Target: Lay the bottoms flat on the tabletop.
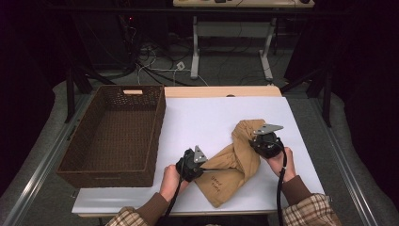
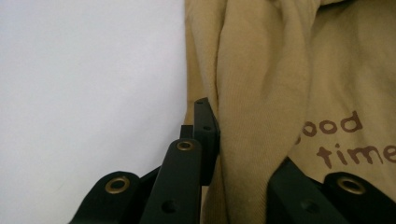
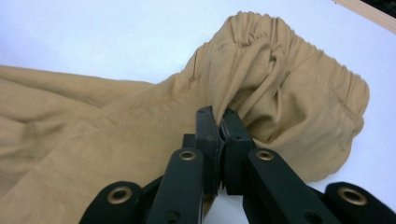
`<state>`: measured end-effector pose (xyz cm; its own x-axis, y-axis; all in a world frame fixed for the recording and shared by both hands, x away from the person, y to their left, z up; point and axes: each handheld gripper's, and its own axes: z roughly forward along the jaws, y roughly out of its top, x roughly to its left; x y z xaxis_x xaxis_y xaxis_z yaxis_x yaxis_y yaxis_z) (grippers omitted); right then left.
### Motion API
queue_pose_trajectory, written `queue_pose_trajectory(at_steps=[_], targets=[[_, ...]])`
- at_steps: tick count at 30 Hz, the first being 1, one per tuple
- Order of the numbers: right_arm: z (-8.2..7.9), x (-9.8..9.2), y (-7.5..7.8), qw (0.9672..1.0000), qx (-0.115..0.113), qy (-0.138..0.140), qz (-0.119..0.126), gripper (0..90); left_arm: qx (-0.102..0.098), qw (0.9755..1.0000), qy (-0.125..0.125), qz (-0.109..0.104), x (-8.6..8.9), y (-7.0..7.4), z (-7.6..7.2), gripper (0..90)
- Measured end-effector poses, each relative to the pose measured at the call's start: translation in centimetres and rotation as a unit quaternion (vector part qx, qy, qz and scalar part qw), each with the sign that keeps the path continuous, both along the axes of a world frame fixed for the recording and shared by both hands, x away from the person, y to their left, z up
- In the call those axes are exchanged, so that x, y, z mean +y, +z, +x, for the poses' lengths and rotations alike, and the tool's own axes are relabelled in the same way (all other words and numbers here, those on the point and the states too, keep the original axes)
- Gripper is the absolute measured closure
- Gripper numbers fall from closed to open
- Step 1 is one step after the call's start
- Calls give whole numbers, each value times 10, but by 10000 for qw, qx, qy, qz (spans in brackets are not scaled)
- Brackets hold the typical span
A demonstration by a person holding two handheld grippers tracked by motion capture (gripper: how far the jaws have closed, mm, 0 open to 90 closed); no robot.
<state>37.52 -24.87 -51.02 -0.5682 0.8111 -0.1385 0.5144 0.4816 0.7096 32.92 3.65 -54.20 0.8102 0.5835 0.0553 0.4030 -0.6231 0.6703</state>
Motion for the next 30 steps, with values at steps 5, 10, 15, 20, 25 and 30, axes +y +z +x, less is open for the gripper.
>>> queue_pose_trajectory(at_steps=[5,10,15,20,25,30], targets=[[3,-9,-5,9997,244,-100,-12,876,89,9999,-42,76,2,-2,1,875],[9,-11,-16,9983,516,-167,-206,849,67,9998,-31,169,1,-3,1,810],[7,-10,-10,9987,390,-231,-227,732,66,9999,-50,75,1,0,2,603],[1,-6,1,9996,159,-183,-151,610,135,9999,-22,-12,1,1,3,481],[-3,2,4,9999,98,-67,-118,510,185,9998,-1,-73,2,5,3,393],[-6,13,6,9999,60,68,-113,461,143,9998,-56,-120,-1,11,-1,332]])
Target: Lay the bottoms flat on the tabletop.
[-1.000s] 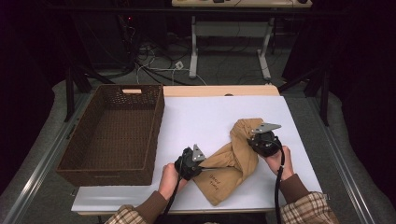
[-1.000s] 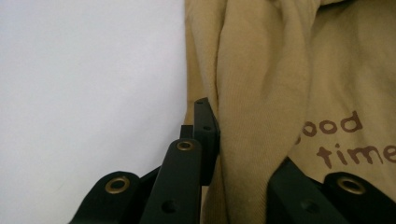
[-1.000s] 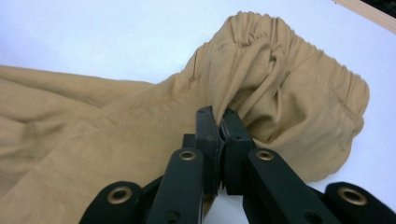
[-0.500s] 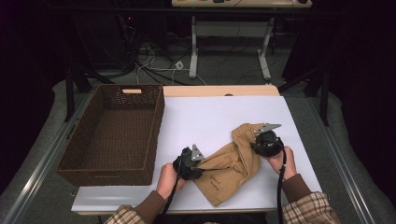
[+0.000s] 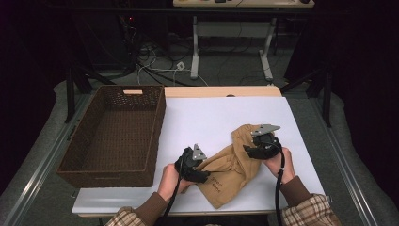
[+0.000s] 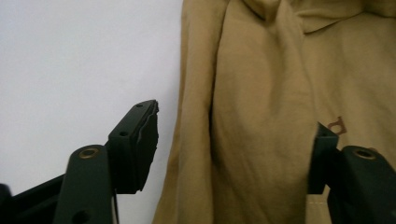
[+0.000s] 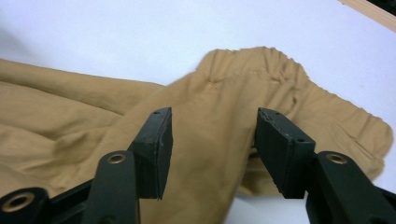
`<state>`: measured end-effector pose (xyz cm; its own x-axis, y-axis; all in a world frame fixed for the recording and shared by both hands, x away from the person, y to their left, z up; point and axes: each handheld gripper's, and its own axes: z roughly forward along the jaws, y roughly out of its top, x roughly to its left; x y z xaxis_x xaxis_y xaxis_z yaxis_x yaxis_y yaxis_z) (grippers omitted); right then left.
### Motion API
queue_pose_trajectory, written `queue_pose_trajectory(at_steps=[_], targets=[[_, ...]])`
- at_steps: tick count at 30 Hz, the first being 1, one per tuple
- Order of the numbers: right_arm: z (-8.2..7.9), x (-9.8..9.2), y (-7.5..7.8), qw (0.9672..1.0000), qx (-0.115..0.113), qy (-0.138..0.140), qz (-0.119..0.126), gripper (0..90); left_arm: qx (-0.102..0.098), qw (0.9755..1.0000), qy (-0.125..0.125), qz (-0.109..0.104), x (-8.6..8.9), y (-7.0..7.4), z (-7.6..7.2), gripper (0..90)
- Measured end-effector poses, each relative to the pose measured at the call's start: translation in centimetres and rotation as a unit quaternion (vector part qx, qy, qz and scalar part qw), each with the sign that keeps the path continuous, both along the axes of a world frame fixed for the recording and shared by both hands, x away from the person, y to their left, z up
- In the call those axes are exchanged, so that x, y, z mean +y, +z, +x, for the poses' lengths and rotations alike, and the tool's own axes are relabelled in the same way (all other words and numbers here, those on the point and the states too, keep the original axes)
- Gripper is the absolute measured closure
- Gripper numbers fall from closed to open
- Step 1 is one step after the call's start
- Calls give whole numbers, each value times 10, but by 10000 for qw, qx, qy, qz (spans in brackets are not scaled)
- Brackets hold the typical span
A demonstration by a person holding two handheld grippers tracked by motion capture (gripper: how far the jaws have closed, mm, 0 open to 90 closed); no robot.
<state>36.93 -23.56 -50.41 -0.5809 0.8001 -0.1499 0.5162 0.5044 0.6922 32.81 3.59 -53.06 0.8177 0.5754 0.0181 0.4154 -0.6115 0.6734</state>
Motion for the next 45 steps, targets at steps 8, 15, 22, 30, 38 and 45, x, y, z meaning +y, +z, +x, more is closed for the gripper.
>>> queue_pose_trajectory(at_steps=[8,15,22,30,38,45], targets=[[-2,17,-3,9996,134,263,1,403,-24,9999,-59,-106,-1,8,-4,259],[1,29,-15,9977,439,496,-110,387,18,9995,-98,-288,0,14,-5,171],[3,33,-23,9958,636,653,-124,375,29,9991,-116,-411,1,17,-6,137],[4,32,-27,9943,759,747,-106,643,21,9991,83,-404,4,16,0,136],[0,30,-24,9953,672,679,-163,858,247,9992,232,-233,1,0,10,242],[-5,19,-17,9970,529,519,-239,865,300,9994,116,-116,-1,-9,11,511]])
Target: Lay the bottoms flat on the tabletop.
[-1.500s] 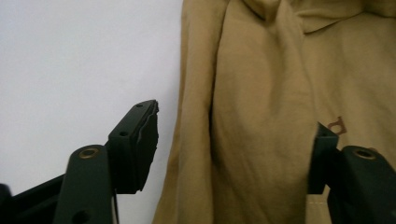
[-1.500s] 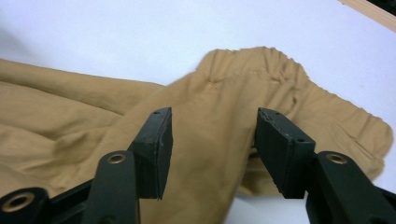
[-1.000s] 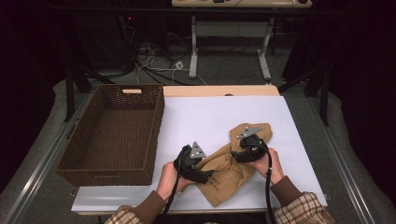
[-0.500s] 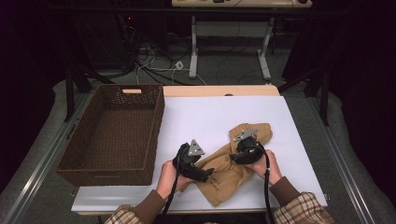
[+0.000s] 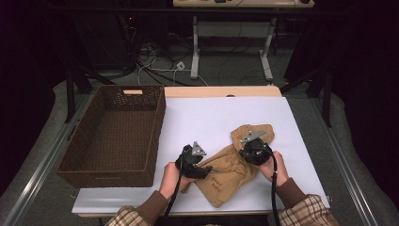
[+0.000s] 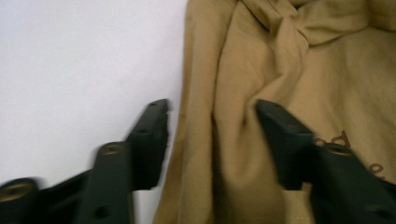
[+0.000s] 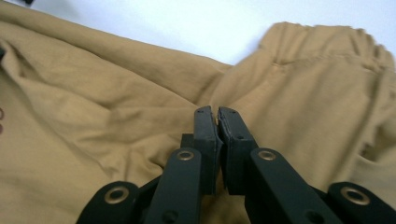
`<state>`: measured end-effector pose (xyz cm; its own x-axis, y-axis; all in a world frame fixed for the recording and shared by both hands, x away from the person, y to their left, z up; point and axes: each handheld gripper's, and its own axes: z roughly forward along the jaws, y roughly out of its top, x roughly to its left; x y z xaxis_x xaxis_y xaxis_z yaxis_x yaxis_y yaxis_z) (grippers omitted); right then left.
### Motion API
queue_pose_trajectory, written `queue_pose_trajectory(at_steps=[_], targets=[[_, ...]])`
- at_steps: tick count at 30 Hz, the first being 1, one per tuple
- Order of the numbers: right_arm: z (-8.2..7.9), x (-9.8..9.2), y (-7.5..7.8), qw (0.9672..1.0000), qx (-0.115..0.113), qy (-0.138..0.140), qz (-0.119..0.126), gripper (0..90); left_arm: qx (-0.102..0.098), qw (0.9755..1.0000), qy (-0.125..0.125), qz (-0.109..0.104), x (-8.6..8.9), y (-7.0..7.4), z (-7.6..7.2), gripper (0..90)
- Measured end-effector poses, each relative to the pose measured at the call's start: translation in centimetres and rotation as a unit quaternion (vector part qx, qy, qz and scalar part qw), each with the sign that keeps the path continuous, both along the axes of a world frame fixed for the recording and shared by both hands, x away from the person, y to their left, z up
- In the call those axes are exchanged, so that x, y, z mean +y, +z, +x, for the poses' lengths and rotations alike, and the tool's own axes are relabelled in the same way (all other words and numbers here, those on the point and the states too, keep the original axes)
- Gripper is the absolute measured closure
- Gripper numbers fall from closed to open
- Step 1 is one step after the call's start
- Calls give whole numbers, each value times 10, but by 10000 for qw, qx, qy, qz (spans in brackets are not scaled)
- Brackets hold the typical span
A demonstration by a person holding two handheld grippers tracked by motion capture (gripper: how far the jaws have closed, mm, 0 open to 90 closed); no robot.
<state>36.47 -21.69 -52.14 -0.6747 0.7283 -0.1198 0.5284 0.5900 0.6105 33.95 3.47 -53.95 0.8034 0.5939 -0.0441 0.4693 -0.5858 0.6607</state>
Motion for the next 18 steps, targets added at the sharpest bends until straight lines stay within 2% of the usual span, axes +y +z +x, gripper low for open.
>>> queue_pose_trajectory(at_steps=[2,4,6,8,11,14,16,18], targets=[[0,-4,0,9998,-76,-64,-160,864,120,9998,-93,107,-2,-7,1,601],[1,-7,-3,9996,-45,-118,-264,857,106,9998,-118,119,-3,-12,0,657],[4,-9,-6,9998,30,-134,-173,839,67,9998,-130,138,-4,-11,0,682],[5,-7,-7,9999,38,-120,-95,744,44,9999,-109,98,-3,-12,0,703],[8,-2,-10,9999,44,-110,-12,666,9,9999,-114,63,-3,-13,0,741],[11,4,-13,9999,2,-74,-78,727,-20,9999,-141,58,-3,-12,-1,812],[12,4,-15,9999,-63,-48,-113,811,-64,9999,-122,40,-3,-11,-3,831],[11,3,-14,9998,-62,-117,-118,843,-86,9999,-104,66,-3,-10,-3,836]])
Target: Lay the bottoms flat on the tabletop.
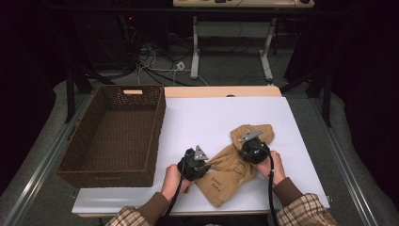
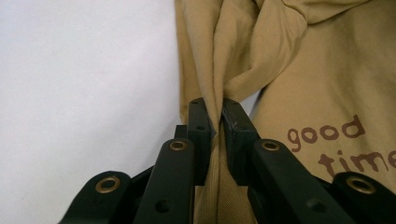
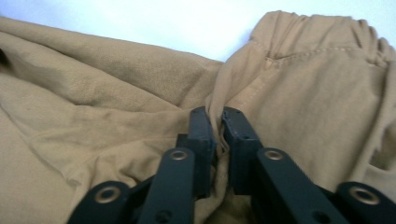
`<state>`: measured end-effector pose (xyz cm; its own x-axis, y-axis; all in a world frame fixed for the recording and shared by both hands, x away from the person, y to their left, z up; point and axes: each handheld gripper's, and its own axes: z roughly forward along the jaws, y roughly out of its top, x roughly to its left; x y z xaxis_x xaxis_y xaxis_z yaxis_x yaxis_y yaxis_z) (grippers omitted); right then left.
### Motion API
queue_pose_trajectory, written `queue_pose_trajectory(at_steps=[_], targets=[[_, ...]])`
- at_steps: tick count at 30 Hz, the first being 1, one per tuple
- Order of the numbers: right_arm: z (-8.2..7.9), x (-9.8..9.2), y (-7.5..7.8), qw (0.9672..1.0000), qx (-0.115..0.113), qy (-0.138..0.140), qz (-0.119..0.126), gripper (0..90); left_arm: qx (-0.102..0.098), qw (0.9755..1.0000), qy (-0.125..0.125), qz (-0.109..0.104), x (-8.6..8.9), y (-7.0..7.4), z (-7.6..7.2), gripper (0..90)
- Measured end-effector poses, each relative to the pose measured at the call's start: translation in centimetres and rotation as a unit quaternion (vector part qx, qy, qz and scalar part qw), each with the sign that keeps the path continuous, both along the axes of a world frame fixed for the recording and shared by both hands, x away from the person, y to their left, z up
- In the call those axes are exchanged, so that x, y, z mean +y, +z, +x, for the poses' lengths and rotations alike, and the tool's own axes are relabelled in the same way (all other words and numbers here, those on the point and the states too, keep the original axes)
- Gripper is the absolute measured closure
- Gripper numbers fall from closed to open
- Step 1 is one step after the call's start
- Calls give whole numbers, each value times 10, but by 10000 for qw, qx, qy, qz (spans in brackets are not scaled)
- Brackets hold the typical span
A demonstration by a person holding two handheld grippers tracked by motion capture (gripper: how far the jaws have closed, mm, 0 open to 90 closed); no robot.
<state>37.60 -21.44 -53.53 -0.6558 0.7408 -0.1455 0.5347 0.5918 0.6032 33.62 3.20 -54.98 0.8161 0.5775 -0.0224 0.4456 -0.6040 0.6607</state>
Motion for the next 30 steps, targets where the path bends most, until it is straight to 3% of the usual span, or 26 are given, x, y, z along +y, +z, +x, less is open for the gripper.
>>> queue_pose_trajectory(at_steps=[5,9,13,18,23,30], targets=[[-6,-10,9,9997,-199,-136,37,856,-26,10000,77,16,2,2,-3,838],[-10,-25,14,9993,-197,-318,93,857,-72,9999,137,68,4,3,-5,838],[-9,-32,14,9994,-95,-328,101,854,-48,9998,89,152,6,5,-7,837],[-7,-24,5,9998,80,-190,-29,820,15,9998,-40,203,6,3,-6,815],[-5,-16,3,9999,125,8,-75,719,45,9999,-38,112,6,7,-4,649],[0,-6,4,10000,-38,52,38,598,65,9999,-13,83,4,11,-3,434]])
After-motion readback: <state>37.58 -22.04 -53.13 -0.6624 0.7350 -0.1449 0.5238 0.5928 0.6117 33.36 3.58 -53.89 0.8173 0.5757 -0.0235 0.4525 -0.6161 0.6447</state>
